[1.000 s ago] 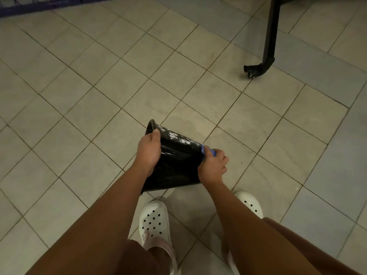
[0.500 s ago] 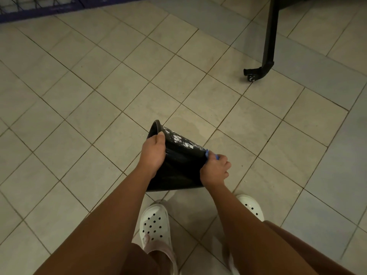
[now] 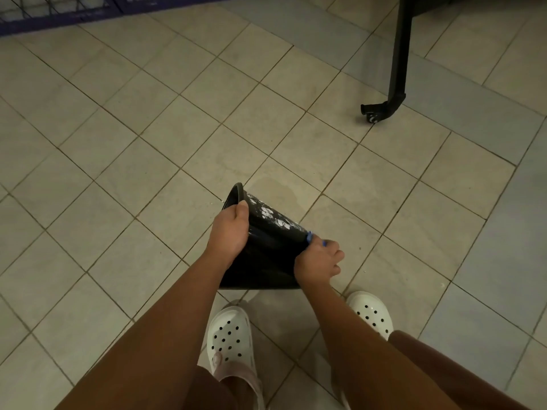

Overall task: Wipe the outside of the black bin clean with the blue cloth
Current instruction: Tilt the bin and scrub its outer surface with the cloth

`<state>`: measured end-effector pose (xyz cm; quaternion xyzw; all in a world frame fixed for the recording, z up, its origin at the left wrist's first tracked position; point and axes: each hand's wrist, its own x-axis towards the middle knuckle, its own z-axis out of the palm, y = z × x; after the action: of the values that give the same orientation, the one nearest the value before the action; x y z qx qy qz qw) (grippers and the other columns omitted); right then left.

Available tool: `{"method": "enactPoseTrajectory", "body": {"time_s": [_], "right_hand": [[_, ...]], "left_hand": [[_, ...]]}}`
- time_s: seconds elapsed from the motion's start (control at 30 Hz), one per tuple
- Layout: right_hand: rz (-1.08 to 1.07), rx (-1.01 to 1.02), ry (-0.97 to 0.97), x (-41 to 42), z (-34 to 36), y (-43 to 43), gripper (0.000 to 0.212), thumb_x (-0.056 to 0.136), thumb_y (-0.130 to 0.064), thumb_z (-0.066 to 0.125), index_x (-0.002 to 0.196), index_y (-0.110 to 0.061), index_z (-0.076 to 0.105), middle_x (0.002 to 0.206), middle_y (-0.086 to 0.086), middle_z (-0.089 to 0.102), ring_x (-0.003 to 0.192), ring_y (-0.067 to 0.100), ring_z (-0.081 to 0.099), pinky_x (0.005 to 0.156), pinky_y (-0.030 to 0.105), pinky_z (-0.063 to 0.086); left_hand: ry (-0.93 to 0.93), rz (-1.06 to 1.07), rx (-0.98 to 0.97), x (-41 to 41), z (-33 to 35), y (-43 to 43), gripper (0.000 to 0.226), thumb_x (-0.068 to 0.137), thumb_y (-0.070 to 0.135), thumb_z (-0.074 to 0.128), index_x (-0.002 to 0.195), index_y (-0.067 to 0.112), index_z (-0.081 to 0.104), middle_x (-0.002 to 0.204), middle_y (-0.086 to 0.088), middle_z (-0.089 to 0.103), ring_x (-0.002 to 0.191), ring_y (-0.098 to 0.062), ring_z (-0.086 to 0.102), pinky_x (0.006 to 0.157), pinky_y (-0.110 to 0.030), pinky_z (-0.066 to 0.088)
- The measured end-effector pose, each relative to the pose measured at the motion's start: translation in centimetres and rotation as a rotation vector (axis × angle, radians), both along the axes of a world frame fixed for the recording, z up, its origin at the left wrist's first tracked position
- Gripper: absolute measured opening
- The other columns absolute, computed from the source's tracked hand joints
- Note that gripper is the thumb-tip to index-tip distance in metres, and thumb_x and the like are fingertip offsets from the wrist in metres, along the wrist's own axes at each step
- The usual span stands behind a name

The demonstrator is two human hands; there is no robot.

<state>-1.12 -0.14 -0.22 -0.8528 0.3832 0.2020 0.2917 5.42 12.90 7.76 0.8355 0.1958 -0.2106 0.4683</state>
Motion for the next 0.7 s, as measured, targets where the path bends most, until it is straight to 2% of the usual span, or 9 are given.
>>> {"method": "enactPoseTrajectory", "body": {"time_s": [0.07,0.2,0.27,0.37,0.5,0.6,0.7], "right_hand": [[0.024,-0.031,-0.058,-0.2,0.7,2.0,0.055,0.082,-0.007,0.053,0.133,-0.025,0.041,0.132,0.01,0.03,0.119,0.029,0.026,0.098,0.044,0.029],[0.165,-0.023,-0.205,0.9,1.2,2.9,0.058,0.08,-0.005,0.055,0.133,-0.024,0.044,0.132,0.01,0.032,0.119,0.03,0.026,0.099,0.046,0.028],[0.175,-0.011,-0.159,1.1,0.6,1.5,0.056,0.081,-0.005,0.053,0.131,-0.026,0.045,0.131,0.009,0.034,0.119,0.029,0.028,0.097,0.044,0.029],[0.034,0.047,-0.012,0.7,-0.5,-0.9,0.051,0.086,-0.007,0.049,0.132,-0.028,0.045,0.131,0.01,0.035,0.119,0.03,0.03,0.099,0.044,0.03],[-0.1,0.146,0.032,0.2,-1.3,-3.3,0.043,0.093,-0.01,0.042,0.133,-0.022,0.046,0.129,0.013,0.04,0.118,0.033,0.037,0.096,0.046,0.041],[-0.212,0.155,-0.165,0.5,-1.3,-4.7,0.04,0.094,-0.009,0.04,0.131,-0.021,0.05,0.122,0.015,0.048,0.103,0.033,0.052,0.074,0.039,0.052],[-0.282,0.204,-0.369,1.2,-0.6,-5.3,0.04,0.095,-0.012,0.039,0.128,-0.03,0.05,0.107,0.016,0.058,0.081,0.029,0.062,0.075,0.043,0.055]], "left_hand": [[0.002,0.001,0.012,0.0,0.0,0.1,0.053,0.103,0.04,0.033,0.097,-0.003,0.064,0.09,-0.022,0.068,0.087,-0.037,0.065,0.088,-0.054,0.051],[0.018,0.034,-0.021,0.0,0.1,0.4,0.048,0.103,0.039,0.033,0.099,0.005,0.067,0.096,-0.017,0.07,0.093,-0.031,0.067,0.091,-0.051,0.053],[0.019,0.039,-0.03,0.0,0.1,0.7,0.048,0.103,0.04,0.033,0.099,0.006,0.067,0.098,-0.018,0.071,0.095,-0.031,0.067,0.092,-0.051,0.053],[0.024,0.04,-0.049,-0.2,0.3,0.8,0.047,0.103,0.039,0.035,0.1,0.004,0.067,0.099,-0.02,0.07,0.096,-0.032,0.067,0.093,-0.05,0.052],[0.122,0.075,-0.162,0.2,1.1,1.3,0.033,0.102,0.032,0.041,0.098,0.014,0.068,0.097,-0.011,0.072,0.096,-0.027,0.068,0.087,-0.042,0.052],[0.222,0.046,-0.186,0.6,1.4,1.8,0.028,0.096,0.028,0.043,0.094,0.01,0.064,0.085,-0.009,0.068,0.087,-0.027,0.065,0.072,-0.036,0.046],[0.261,0.092,-0.179,0.7,1.4,1.4,0.031,0.093,0.032,0.045,0.1,0.008,0.062,0.09,-0.01,0.066,0.089,-0.027,0.062,0.072,-0.037,0.046]]}}
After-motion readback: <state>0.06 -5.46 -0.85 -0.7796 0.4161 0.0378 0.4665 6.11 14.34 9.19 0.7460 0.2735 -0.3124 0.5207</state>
